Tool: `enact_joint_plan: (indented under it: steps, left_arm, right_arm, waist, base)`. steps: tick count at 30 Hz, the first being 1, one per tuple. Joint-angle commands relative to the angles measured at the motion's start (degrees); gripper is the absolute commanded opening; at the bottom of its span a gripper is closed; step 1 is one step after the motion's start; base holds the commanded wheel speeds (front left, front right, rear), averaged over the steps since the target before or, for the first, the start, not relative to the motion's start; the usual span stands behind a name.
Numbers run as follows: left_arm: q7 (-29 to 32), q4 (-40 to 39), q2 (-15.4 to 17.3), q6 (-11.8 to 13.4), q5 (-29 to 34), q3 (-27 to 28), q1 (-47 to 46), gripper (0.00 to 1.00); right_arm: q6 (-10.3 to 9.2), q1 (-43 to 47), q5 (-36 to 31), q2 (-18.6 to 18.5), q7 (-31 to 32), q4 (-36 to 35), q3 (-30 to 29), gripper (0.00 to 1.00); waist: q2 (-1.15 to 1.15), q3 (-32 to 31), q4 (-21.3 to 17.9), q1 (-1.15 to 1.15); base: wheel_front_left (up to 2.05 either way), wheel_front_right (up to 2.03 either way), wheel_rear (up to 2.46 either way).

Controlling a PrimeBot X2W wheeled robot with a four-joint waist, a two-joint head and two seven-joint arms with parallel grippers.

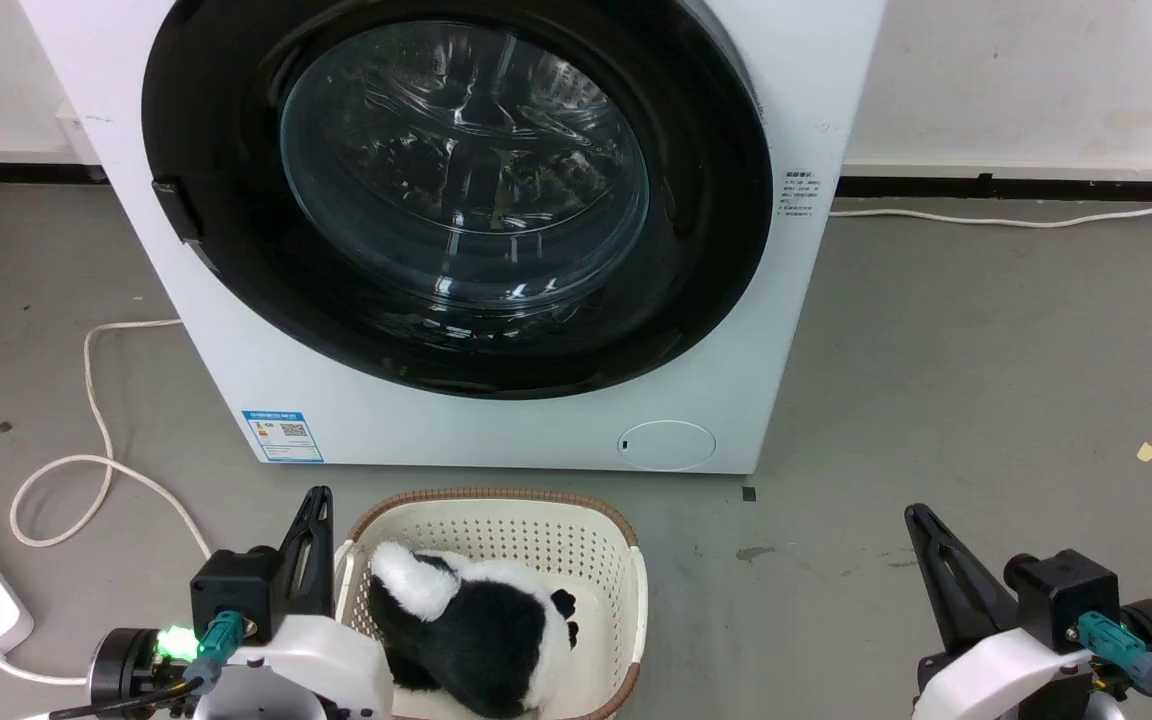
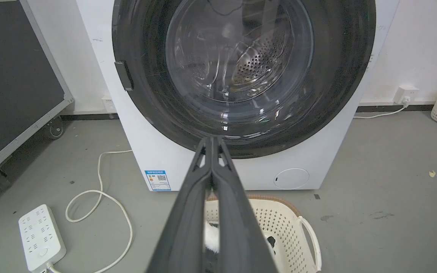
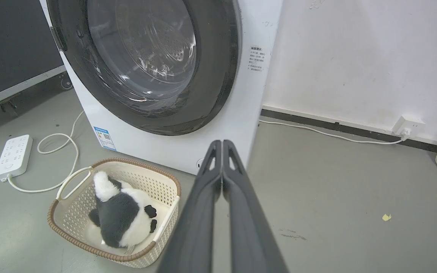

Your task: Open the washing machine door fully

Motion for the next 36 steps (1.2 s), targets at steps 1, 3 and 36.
enact_joint_plan:
  steps: [1, 3, 36]
  left_arm:
    - [0.02, -0.24, 0.09, 0.16, 0.52, 0.04, 0.90, 0.00]
    - [0.02, -0.24, 0.09, 0.16, 0.52, 0.04, 0.90, 0.00]
    - [-3.35, 0.20, 0.01, 1.36, -1.68, -2.15, -0.61, 1.00]
  right_arm:
    - [-0.05, -0.69, -0.43, 0.23, 0.03, -0.25, -0.04, 0.00]
    - [-0.05, -0.69, -0.43, 0.23, 0.03, -0.25, -0.04, 0.00]
    - [0.00, -0.21, 0.55, -0.57, -3.34, -1.12, -0.74, 1.00]
  waist:
    - [0.00, 0.00, 0.00, 0.00]
    - [0.00, 0.00, 0.00, 0.00]
    - [0.00, 1.71, 0.74, 0.00]
  base:
    - [0.00, 0.00, 0.00]
    - [0.00, 0.00, 0.00]
    - [0.00, 0.00, 0.00]
